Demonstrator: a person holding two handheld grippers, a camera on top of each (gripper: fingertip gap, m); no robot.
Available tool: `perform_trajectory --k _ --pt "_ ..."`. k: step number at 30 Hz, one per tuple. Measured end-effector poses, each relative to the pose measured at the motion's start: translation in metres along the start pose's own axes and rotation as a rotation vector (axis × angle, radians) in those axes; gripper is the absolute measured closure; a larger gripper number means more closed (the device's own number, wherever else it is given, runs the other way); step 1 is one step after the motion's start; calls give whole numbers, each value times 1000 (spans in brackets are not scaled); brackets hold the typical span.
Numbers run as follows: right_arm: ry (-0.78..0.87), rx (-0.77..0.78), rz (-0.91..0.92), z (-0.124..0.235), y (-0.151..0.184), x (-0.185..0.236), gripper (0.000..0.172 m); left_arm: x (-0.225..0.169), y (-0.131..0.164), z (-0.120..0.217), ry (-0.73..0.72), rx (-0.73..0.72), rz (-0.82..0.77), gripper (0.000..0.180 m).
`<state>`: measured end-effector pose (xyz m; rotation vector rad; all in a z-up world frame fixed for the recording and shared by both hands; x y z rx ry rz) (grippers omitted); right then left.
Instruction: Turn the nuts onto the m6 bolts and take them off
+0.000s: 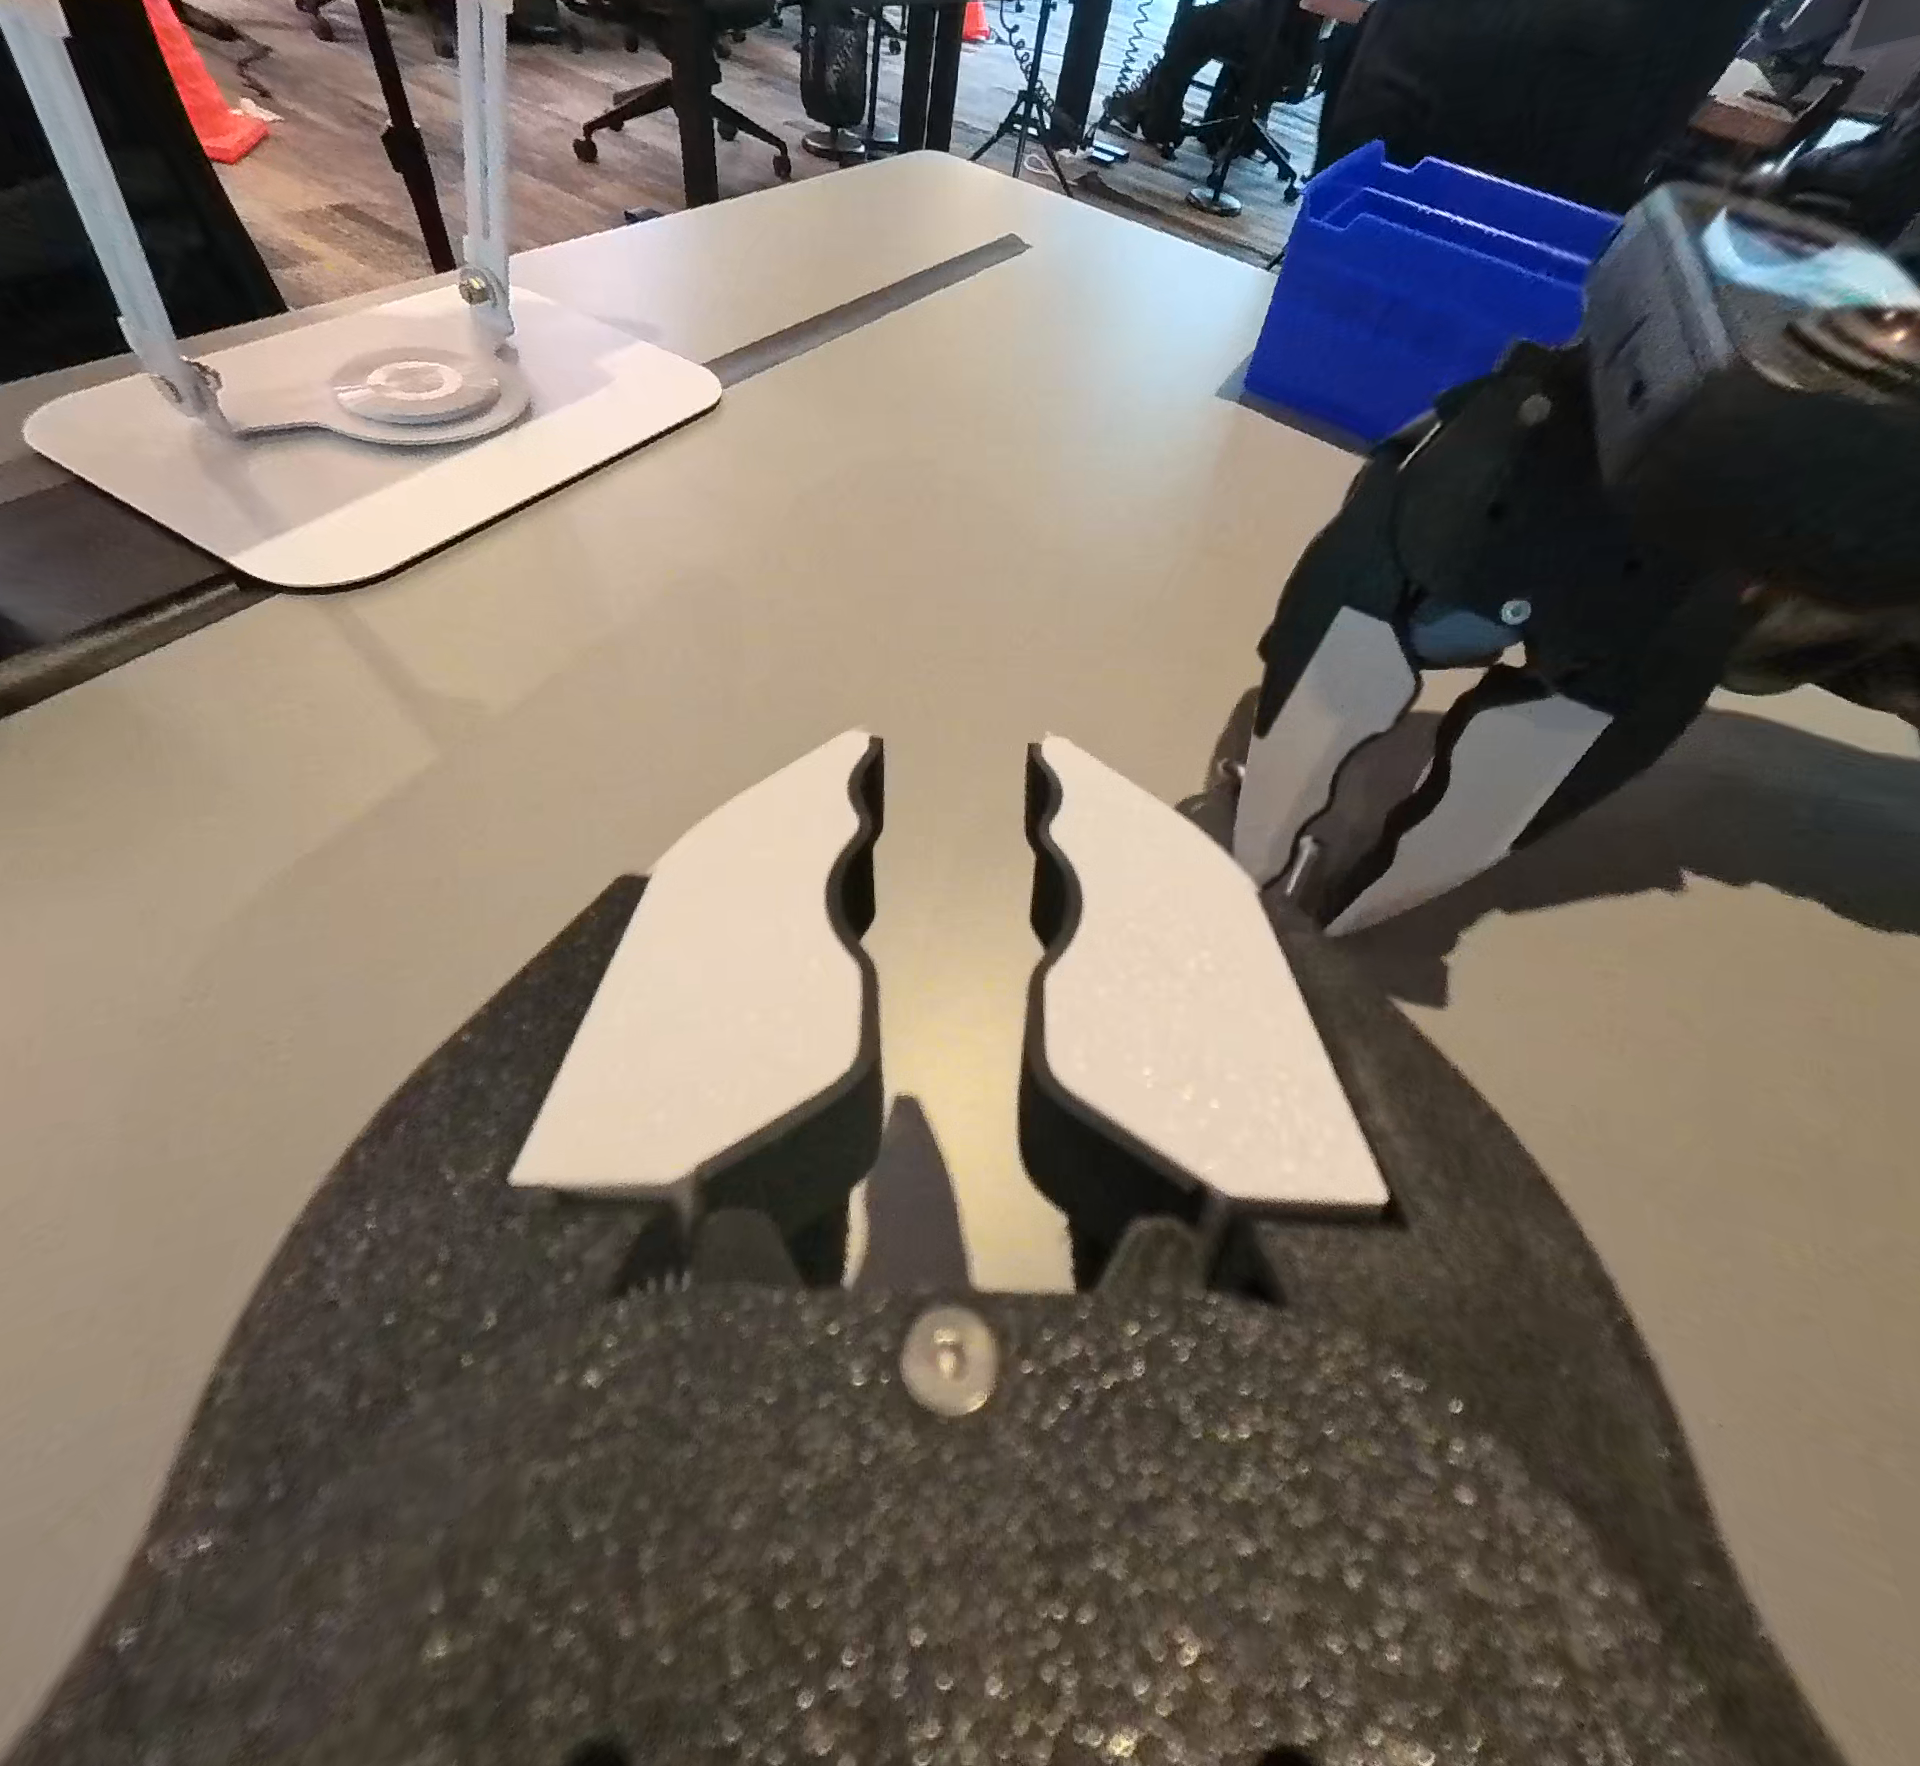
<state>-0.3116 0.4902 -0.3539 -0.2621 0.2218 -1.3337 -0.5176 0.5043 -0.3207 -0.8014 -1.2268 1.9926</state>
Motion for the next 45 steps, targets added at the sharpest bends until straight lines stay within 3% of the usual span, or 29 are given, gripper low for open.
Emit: perform_trajectory --k 3,5,11,16,21,26,32,45 --pt "-7 -13 -5 -5 -3 -1 155 -2 0 -1 4 6 -5 155" --pt "-29 -28 -14 -6 -3 0 166 -3 0 -2 7 10 -10 155" --pt "-11 -142 -94 -5 9 2 166 -4 0 -3 23 7 -6 155" --pt "55 -619 -326 32 42 -4 166 -8 0 -8 106 -58 45 155" --pt "110 -1195 -409 59 77 -3 167 -35 2 -35 323 -142 146 152" --pt "75 -1506 -390 55 80 4 167 -72 0 -59 447 -199 198 152" --pt "-13 -1599 -383 47 69 9 167 -94 -2 -67 449 -215 141 152" --pt "-93 -1652 -374 39 57 14 167 -98 -2 -65 458 -226 111 157"
Point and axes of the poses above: each gripper's, where its closed fingertips meet, z back along the fingers, y out of its underside, x = y × z across the jaws, the point moved 10 cm from there along z, back along the fingers, and after that the axes turned 4 degrees about x, right-handed, at the moved point
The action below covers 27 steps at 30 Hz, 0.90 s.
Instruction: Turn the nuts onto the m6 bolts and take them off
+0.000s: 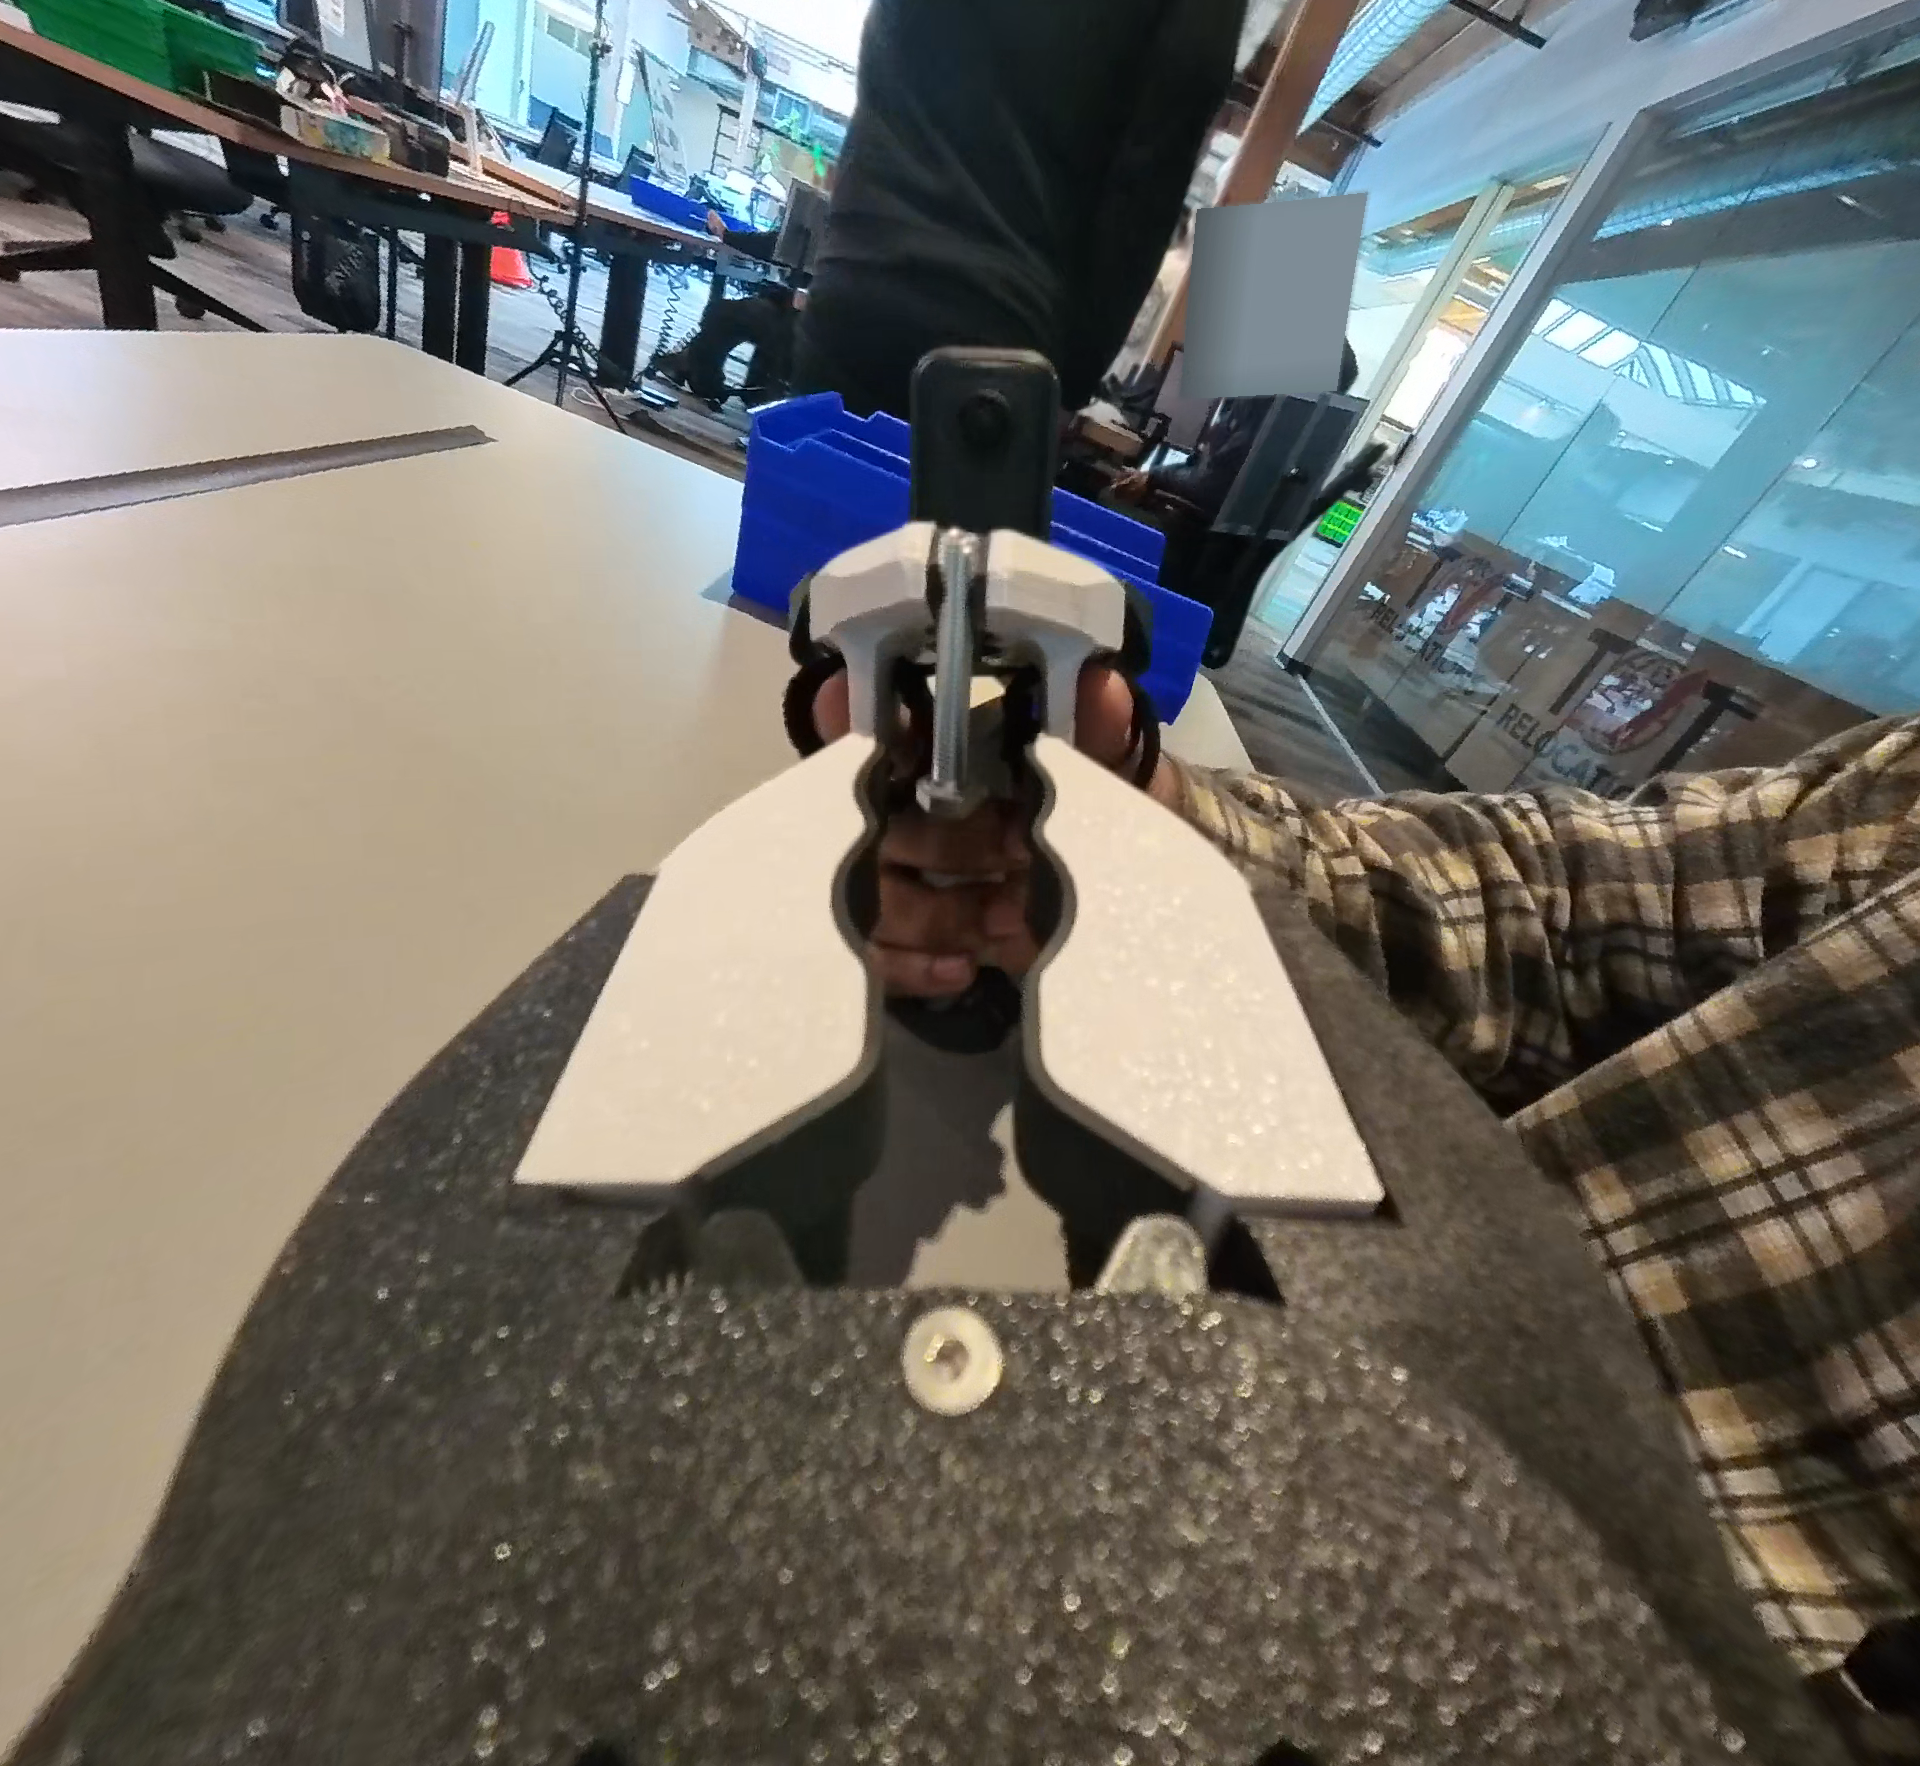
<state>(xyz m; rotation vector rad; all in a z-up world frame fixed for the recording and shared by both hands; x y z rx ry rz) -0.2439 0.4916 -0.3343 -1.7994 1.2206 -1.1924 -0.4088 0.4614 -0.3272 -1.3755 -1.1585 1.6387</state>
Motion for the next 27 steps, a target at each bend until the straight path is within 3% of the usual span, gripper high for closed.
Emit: perform_trajectory --k 27 --pt "-40 2 24 -2 -3 4 166 -5 1 -4 26 22 -28 168"
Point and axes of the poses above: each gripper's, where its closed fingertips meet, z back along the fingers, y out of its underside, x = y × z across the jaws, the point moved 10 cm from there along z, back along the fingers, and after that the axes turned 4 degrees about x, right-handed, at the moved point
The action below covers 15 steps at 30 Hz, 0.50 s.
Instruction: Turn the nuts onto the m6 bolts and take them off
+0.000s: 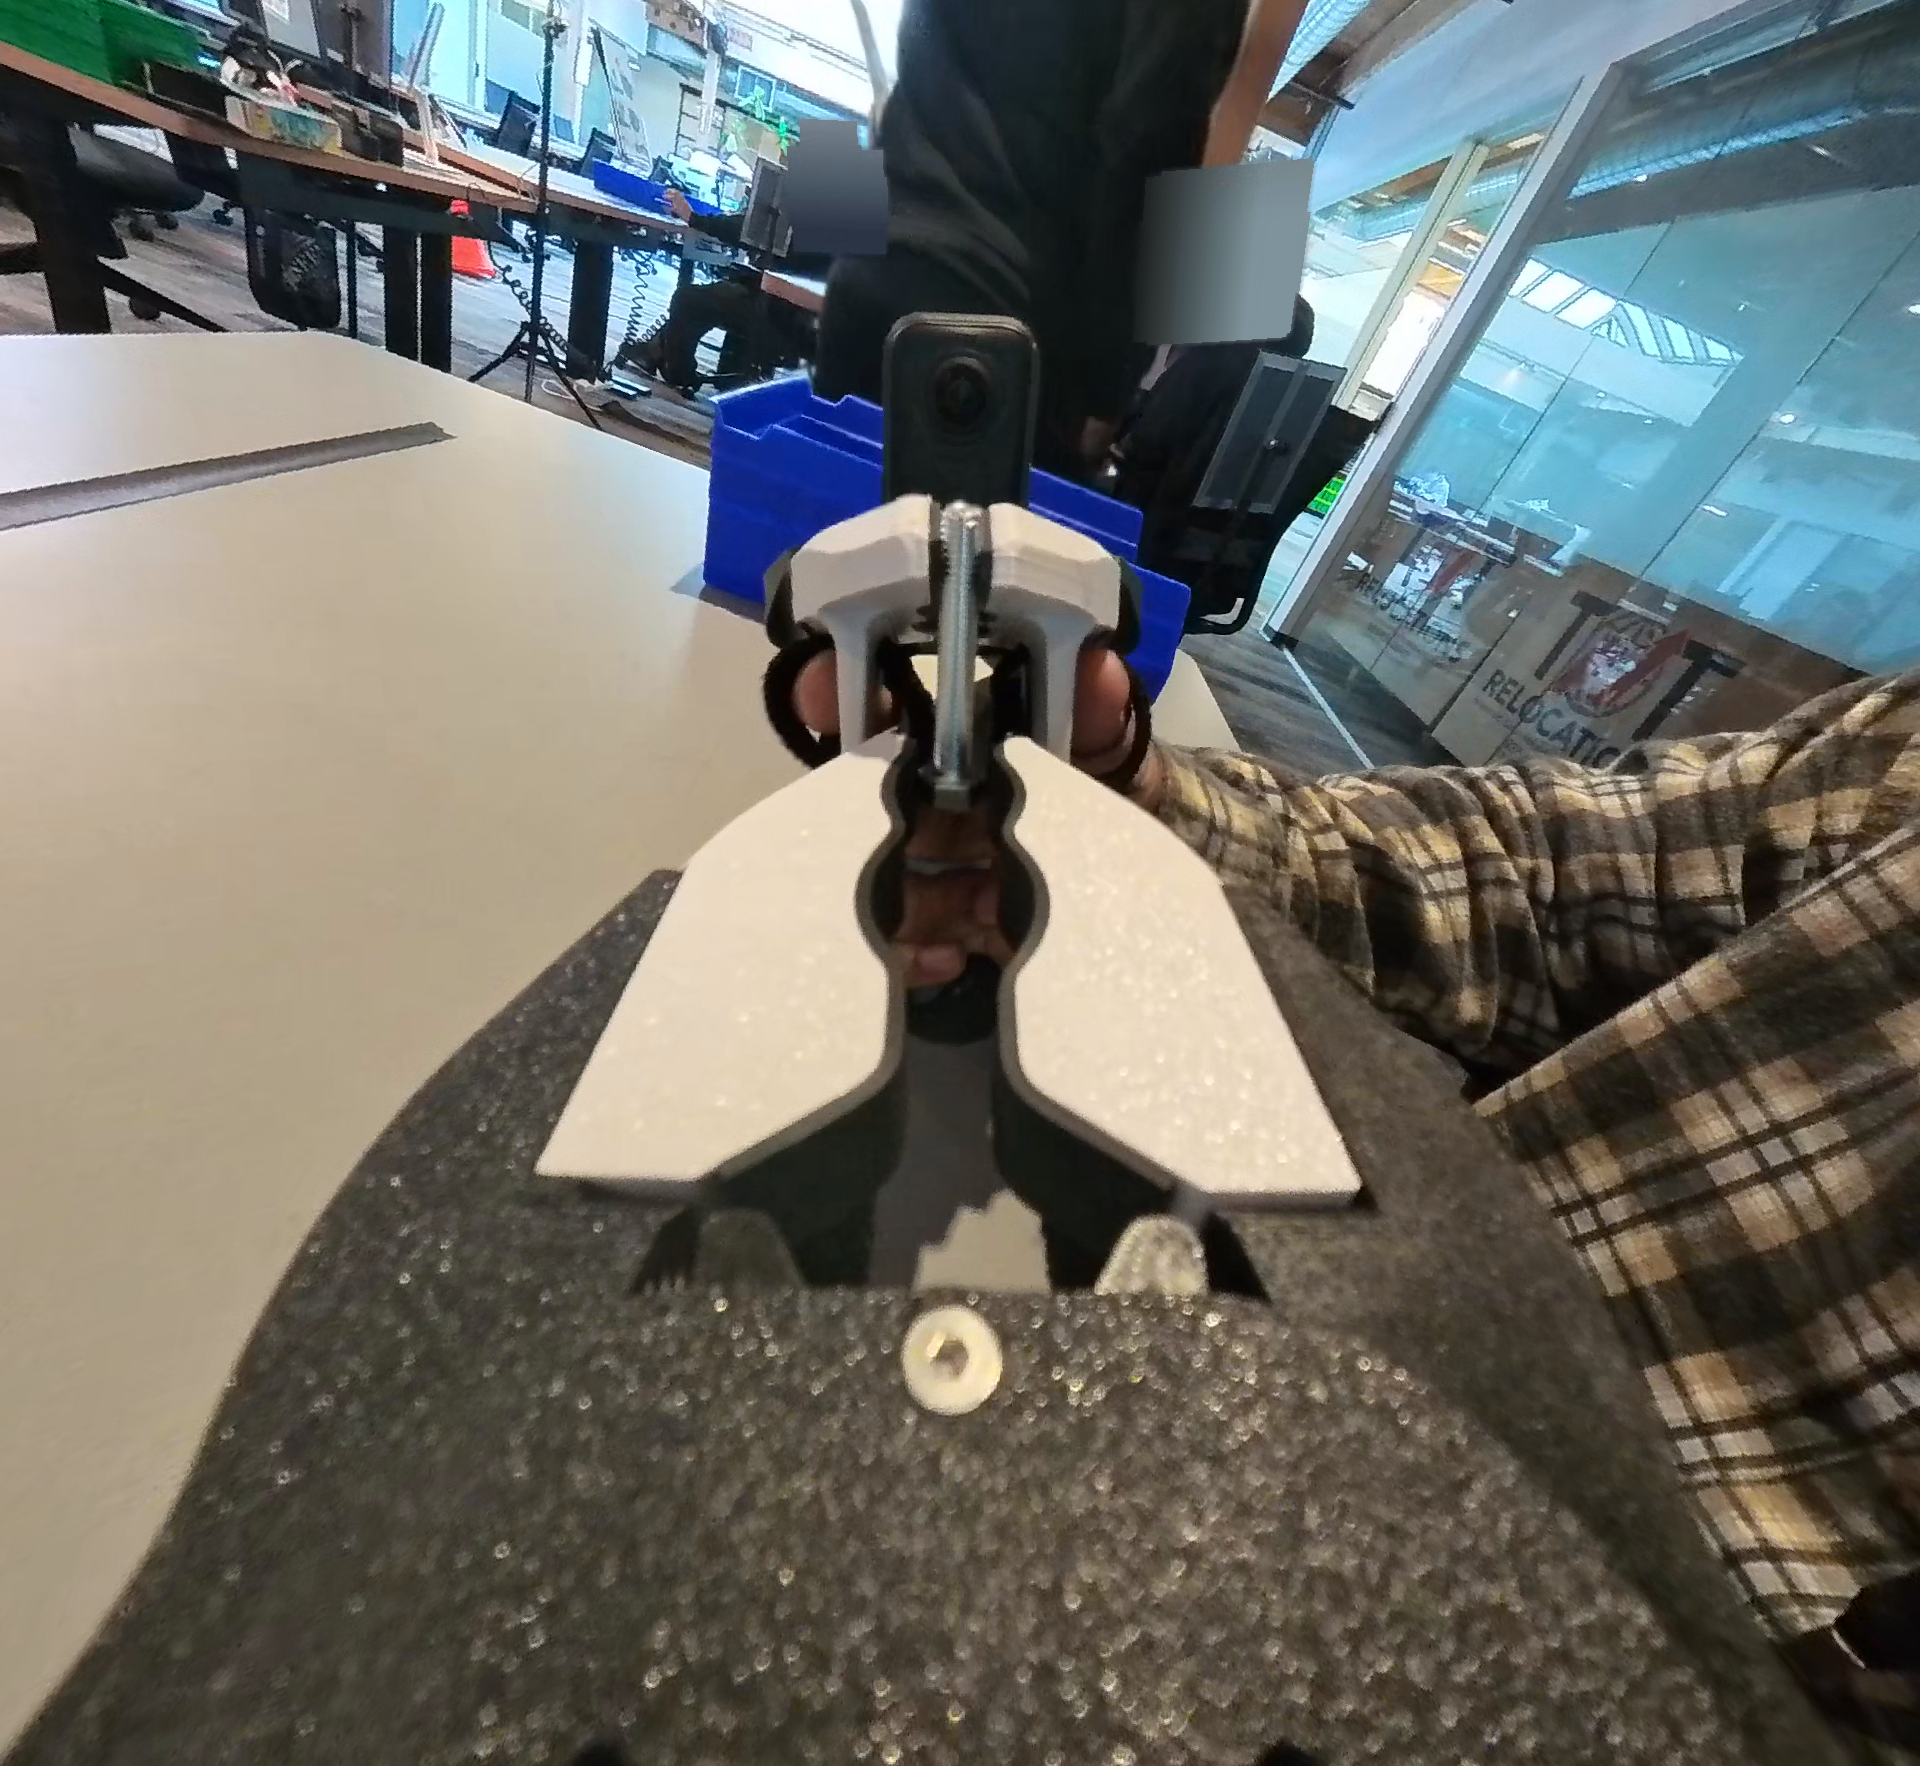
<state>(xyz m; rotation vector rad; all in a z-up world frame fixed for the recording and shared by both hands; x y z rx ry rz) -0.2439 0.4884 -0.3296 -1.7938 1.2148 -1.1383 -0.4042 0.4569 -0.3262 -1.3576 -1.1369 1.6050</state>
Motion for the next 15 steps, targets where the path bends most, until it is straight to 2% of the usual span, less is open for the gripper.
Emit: perform_trajectory --k 15 --pt "-1 19 1 0 0 0 166 0 1 -1 -1 9 -2 169"
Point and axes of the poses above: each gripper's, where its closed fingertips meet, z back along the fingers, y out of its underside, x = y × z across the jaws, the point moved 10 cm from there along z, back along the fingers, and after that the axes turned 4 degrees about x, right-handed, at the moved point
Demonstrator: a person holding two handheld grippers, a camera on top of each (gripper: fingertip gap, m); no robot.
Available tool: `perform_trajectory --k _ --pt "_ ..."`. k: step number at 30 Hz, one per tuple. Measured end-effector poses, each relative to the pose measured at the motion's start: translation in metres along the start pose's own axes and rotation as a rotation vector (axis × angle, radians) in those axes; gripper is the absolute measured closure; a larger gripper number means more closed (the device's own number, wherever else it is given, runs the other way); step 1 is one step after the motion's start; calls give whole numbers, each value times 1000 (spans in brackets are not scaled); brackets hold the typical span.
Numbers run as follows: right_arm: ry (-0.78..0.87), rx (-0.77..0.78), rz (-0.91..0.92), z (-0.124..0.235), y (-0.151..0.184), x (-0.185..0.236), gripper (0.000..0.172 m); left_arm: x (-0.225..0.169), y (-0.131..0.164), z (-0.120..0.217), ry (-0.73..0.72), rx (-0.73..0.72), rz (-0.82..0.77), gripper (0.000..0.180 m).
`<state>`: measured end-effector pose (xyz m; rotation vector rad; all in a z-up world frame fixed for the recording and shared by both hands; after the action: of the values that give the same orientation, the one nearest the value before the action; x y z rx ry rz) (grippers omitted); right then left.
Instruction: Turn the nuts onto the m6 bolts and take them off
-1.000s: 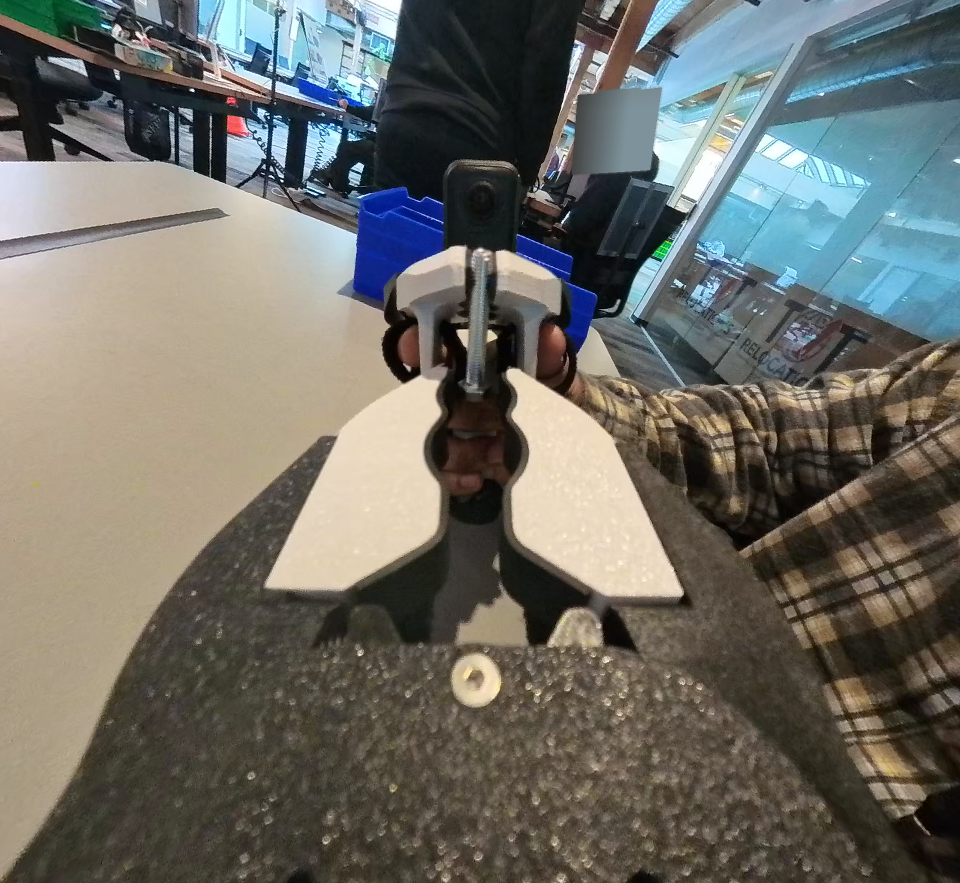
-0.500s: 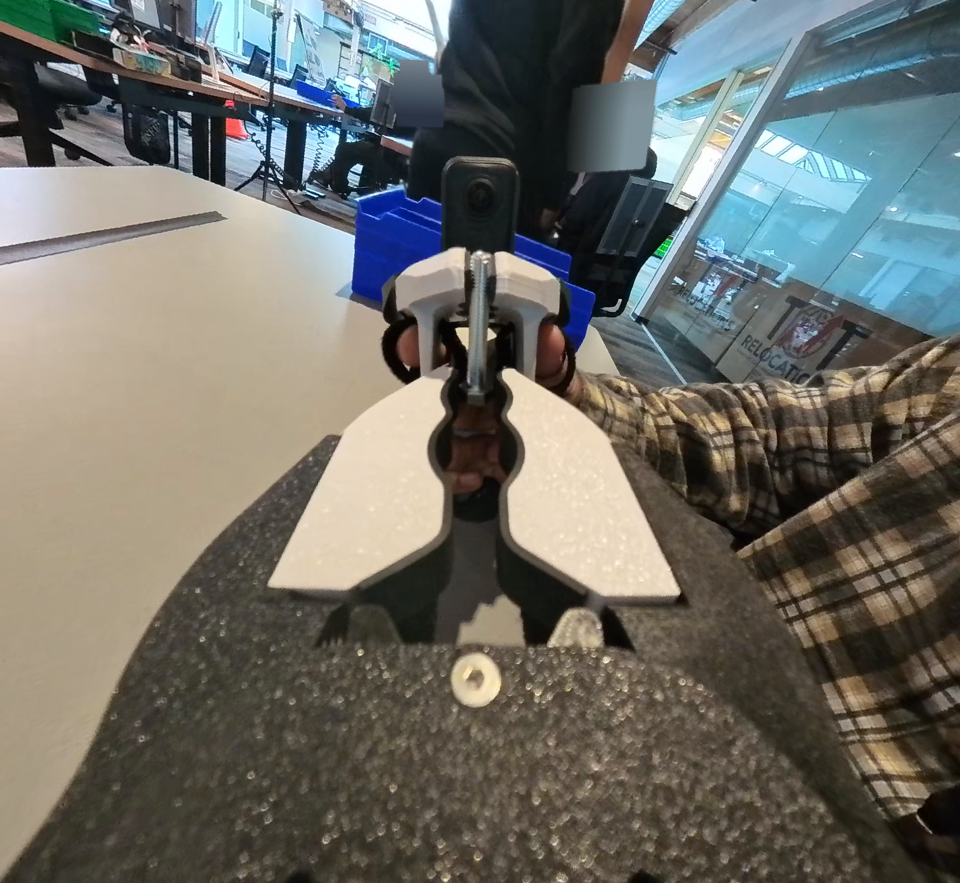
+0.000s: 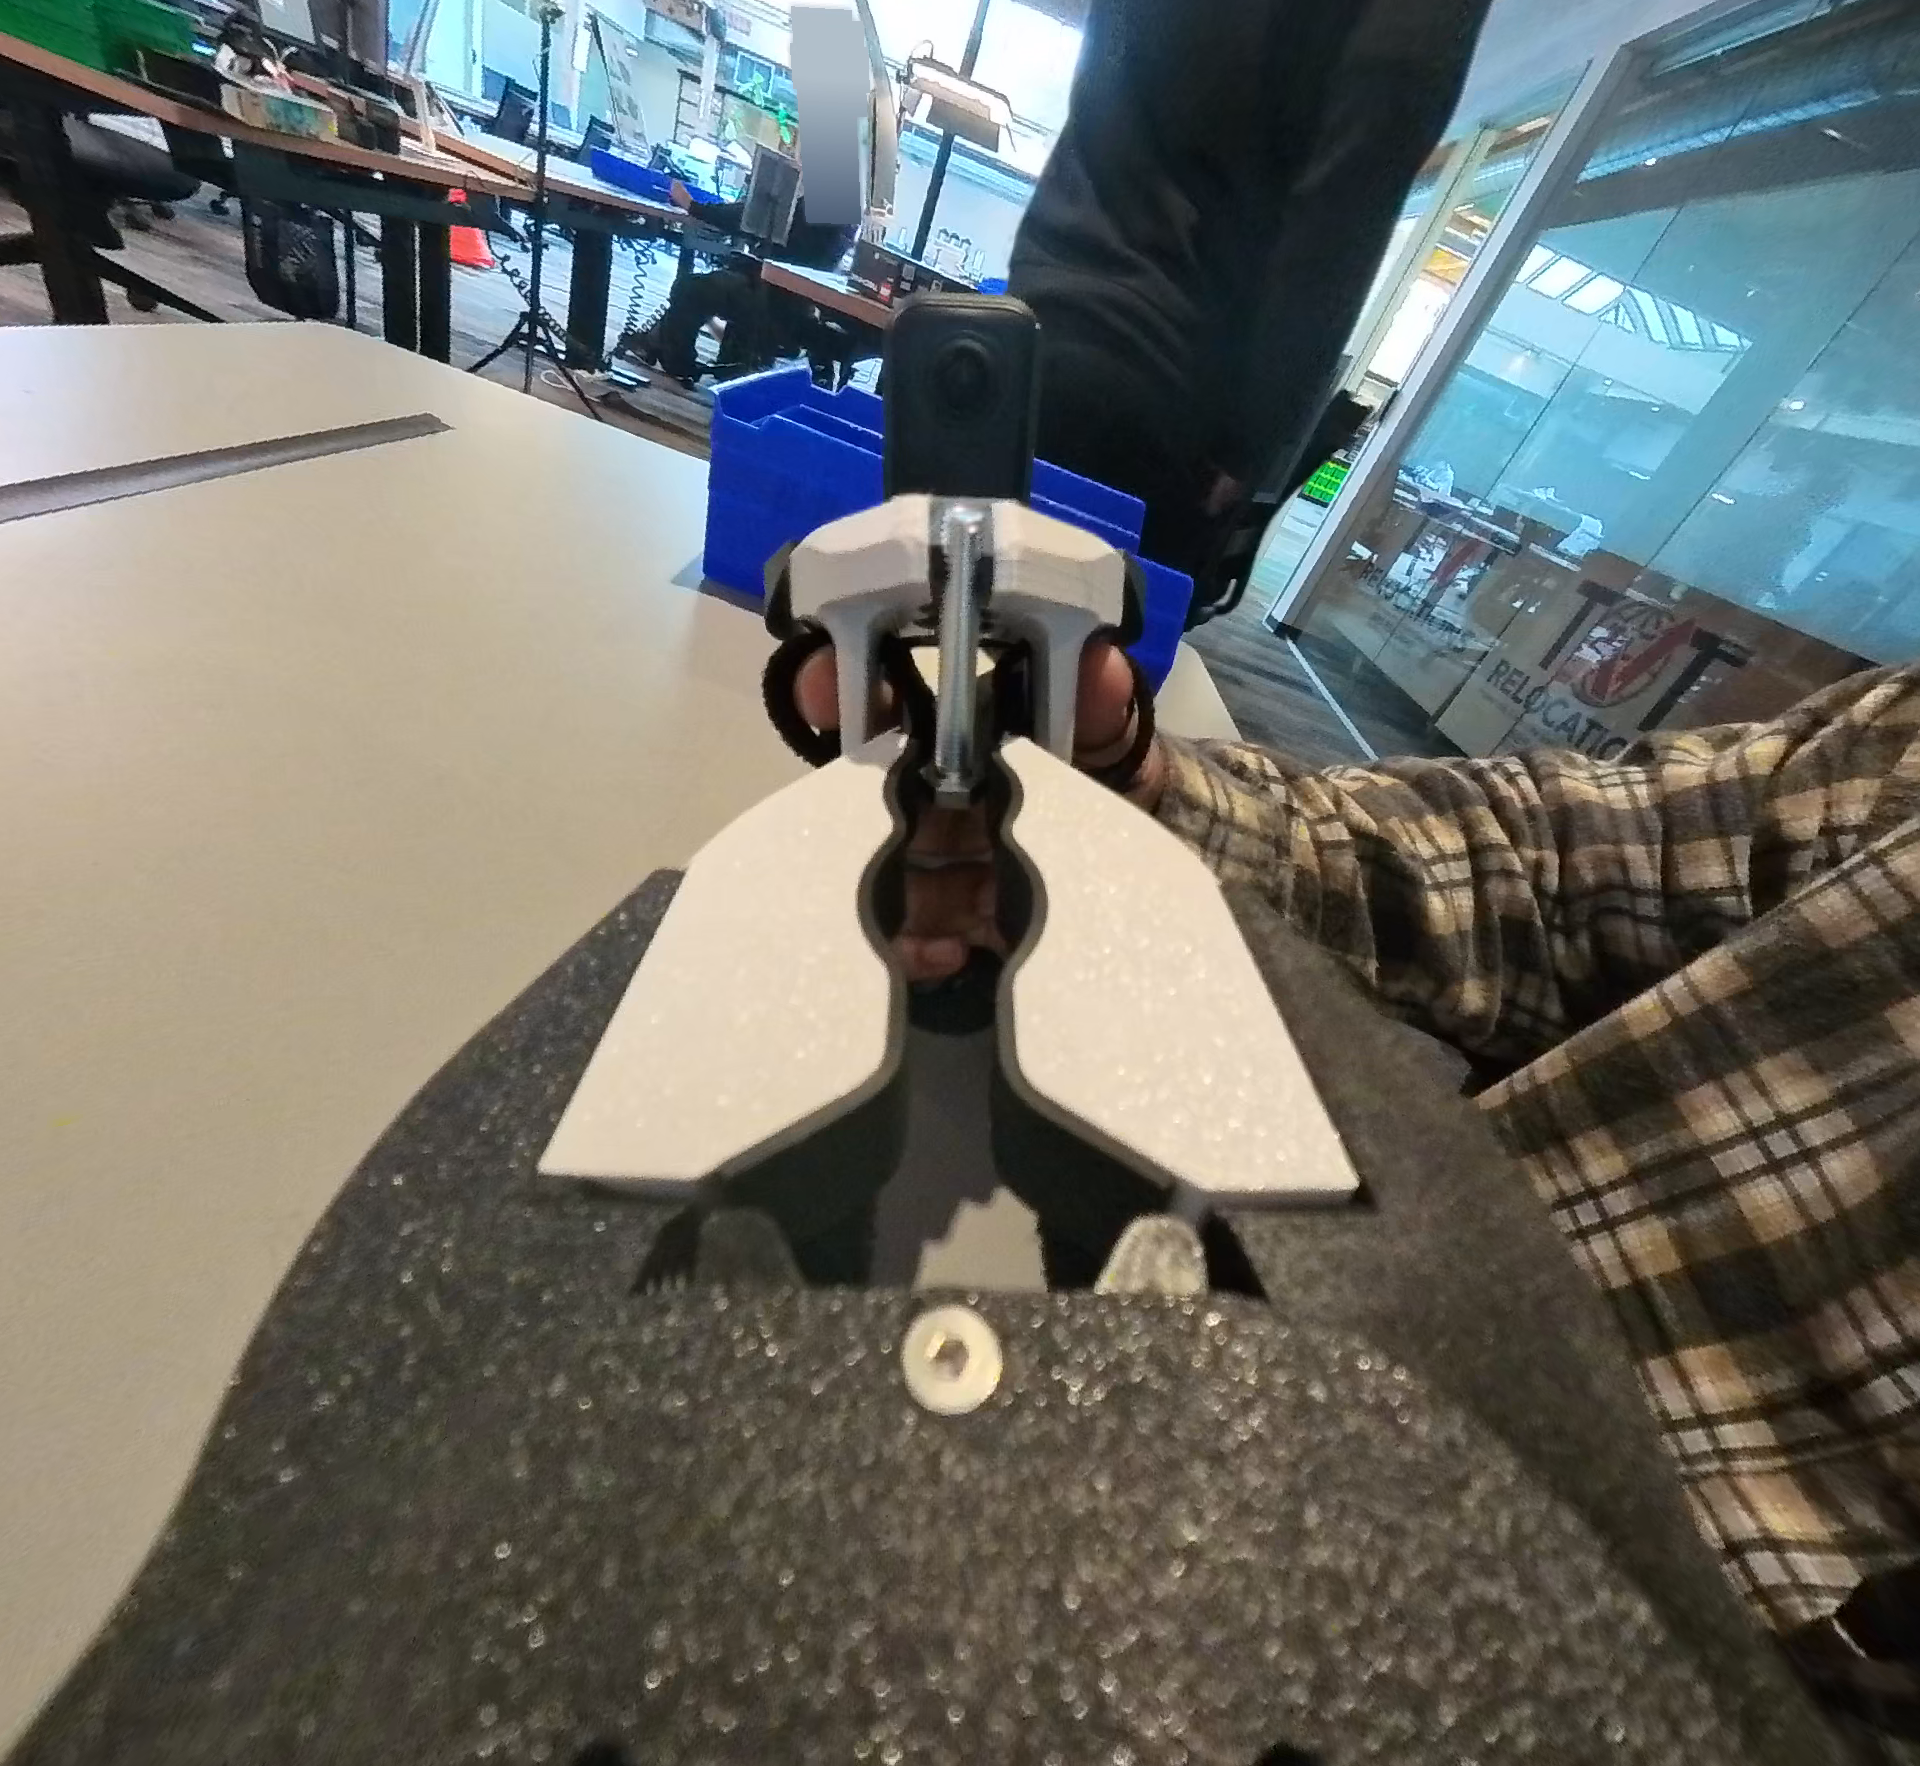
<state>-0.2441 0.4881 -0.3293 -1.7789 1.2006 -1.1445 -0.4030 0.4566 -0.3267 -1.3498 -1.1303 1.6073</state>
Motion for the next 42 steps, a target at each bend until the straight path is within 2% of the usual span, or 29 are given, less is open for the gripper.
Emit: perform_trajectory --k 17,24,28,30,33,38,42 --pt "6 28 9 0 1 0 166 -3 -1 0 -42 52 -35 170" --pt "23 12 0 2 -2 -1 152 -2 -1 2 -47 41 -32 170" --pt "68 37 44 11 -15 -1 147 6 -3 11 -91 46 -50 170" --pt "175 159 131 23 -25 -2 149 13 -2 21 -150 66 -81 170" --pt "373 503 276 41 -29 -6 154 21 -1 34 -232 91 -129 170" --pt "330 995 256 41 -13 -9 156 30 -1 42 -264 79 -116 170" --pt "261 1221 281 31 3 -20 154 33 0 47 -292 64 -131 170"
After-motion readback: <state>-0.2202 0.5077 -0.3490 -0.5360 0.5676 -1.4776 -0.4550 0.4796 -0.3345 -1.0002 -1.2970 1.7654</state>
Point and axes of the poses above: each gripper's, where its closed fingertips meet, z back along the fingers, y out of its underside, x = y × z across the jaws, the point moved 10 cm from there along z, back along the fingers, and after that the axes turned 4 degrees about x, right-handed, at the moved point
